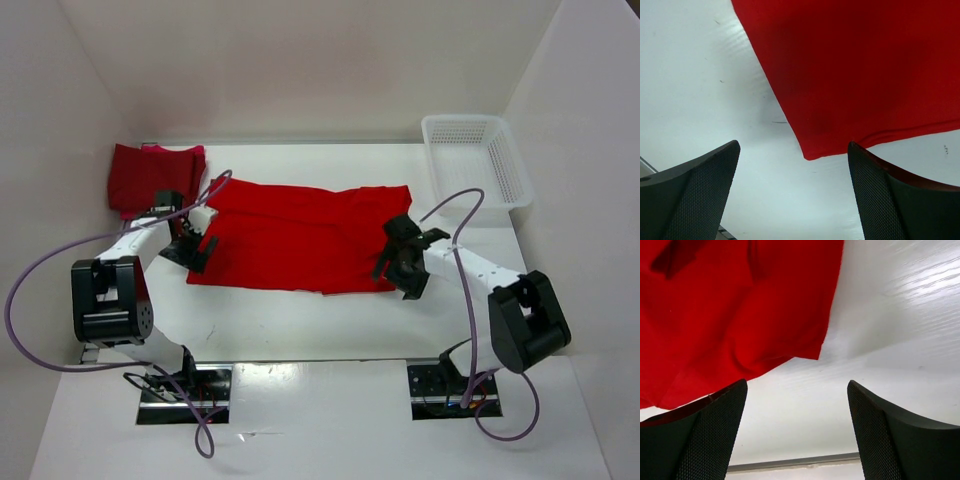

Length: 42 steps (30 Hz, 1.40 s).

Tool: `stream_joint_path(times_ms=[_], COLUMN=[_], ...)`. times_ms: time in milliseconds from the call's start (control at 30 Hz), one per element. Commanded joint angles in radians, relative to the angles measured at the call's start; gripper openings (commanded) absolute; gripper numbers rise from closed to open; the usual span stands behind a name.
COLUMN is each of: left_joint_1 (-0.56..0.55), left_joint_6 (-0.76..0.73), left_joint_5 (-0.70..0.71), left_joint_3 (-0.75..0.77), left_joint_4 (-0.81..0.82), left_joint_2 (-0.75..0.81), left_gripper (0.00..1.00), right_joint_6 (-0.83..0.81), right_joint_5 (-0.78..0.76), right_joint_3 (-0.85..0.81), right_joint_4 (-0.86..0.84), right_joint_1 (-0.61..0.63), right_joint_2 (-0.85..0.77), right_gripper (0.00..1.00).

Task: Fold and stack the t-shirts
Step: Grap the side of the flattened tshirt closest away from the robot with both arms

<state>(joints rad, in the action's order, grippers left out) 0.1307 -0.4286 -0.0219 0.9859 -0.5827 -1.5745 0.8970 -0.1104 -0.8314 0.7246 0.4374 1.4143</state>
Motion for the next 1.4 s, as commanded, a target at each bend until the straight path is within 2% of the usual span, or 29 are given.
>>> stream_joint_path(times_ms=[0,167,200,267,300,333,367,400,433,500,533,567,667,833,967,1000,1033,1067,1133,1200,1333,1367], left_joint_1=[0.007,0.007,0.007,0.007,0.007,0.007,0.007,0.007,0.007,0.007,0.007,0.007,0.007,0.007,-0.002,-0.012,-0.013,-0.023,-0.034,-0.034,-0.034,-0.034], left_joint_6=[-0.044,-0.044,-0.044,-0.044,-0.044,-0.044,-0.044,-0.044,-0.044,-0.044,-0.044,-0.035,-0.015,-0.006,0.004,0.004,0.004,0.004,0.004,0.004,-0.007,-0.007], left_joint_5=[-0.002,-0.038,-0.038,-0.047,-0.047,-0.061,-0.072,-0.072,-0.085,-0.099,-0.108,-0.122,-0.144,-0.133,-0.113,-0.099,-0.090,-0.075,-0.075,-0.066,-0.046,-0.035], left_joint_3=[-0.033,-0.044,-0.055,-0.055,-0.055,-0.055,-0.046,-0.046,-0.036,-0.017,-0.007,0.003,0.055,0.196,0.267,0.289,0.289,0.301,0.301,0.301,0.278,0.264], left_joint_4=[-0.011,-0.002,0.007,0.007,0.007,0.007,0.007,0.007,0.007,0.007,0.007,0.007,0.017,0.049,0.067,0.067,0.067,0.067,0.067,0.067,0.067,0.067], left_joint_2=[0.024,-0.028,-0.028,-0.053,-0.053,-0.077,-0.087,-0.096,-0.116,-0.137,-0.156,-0.156,-0.179,-0.231,-0.301,-0.311,-0.311,-0.321,-0.331,-0.331,-0.296,-0.295], left_gripper=[0.94,0.92,0.90,0.77,0.70,0.64,0.53,0.48,0.42,0.27,0.14,0.08,0.00,0.00,0.00,0.00,0.00,0.00,0.00,0.00,0.04,0.06], right_joint_6=[0.049,0.039,0.030,0.017,0.005,-0.004,-0.004,-0.015,-0.029,-0.039,-0.049,-0.049,-0.096,-0.191,-0.243,-0.244,-0.244,-0.244,-0.244,-0.244,-0.279,-0.291], right_joint_5=[0.029,-0.009,-0.018,-0.018,-0.018,-0.018,-0.018,-0.018,-0.018,-0.018,-0.009,-0.009,0.021,0.110,0.155,0.155,0.169,0.193,0.213,0.238,0.255,0.233], right_joint_3=[0.012,-0.011,-0.024,-0.052,-0.061,-0.061,-0.077,-0.092,-0.107,-0.129,-0.143,-0.179,-0.285,-0.509,-0.672,-0.698,-0.748,-0.770,-0.807,-0.807,-0.743,-0.700], right_joint_4=[-0.069,-0.154,-0.168,-0.189,-0.189,-0.189,-0.189,-0.189,-0.179,-0.165,-0.140,-0.123,-0.056,-0.013,-0.004,-0.004,-0.004,-0.028,-0.074,-0.115,-0.232,-0.269], right_joint_1=[0.029,0.029,0.029,0.029,0.029,0.029,0.029,0.029,0.029,0.029,0.029,0.029,0.029,0.008,-0.017,-0.017,-0.026,-0.038,-0.048,-0.057,-0.057,-0.057], right_joint_2=[0.015,0.152,0.166,0.192,0.219,0.232,0.241,0.241,0.241,0.223,0.210,0.210,0.230,0.389,0.572,0.601,0.629,0.670,0.683,0.669,0.533,0.453], right_gripper=[0.86,0.87,0.87,0.78,0.73,0.57,0.47,0.37,0.19,0.06,0.01,0.00,0.00,0.00,0.07,0.12,0.23,0.44,0.58,0.68,0.72,0.72])
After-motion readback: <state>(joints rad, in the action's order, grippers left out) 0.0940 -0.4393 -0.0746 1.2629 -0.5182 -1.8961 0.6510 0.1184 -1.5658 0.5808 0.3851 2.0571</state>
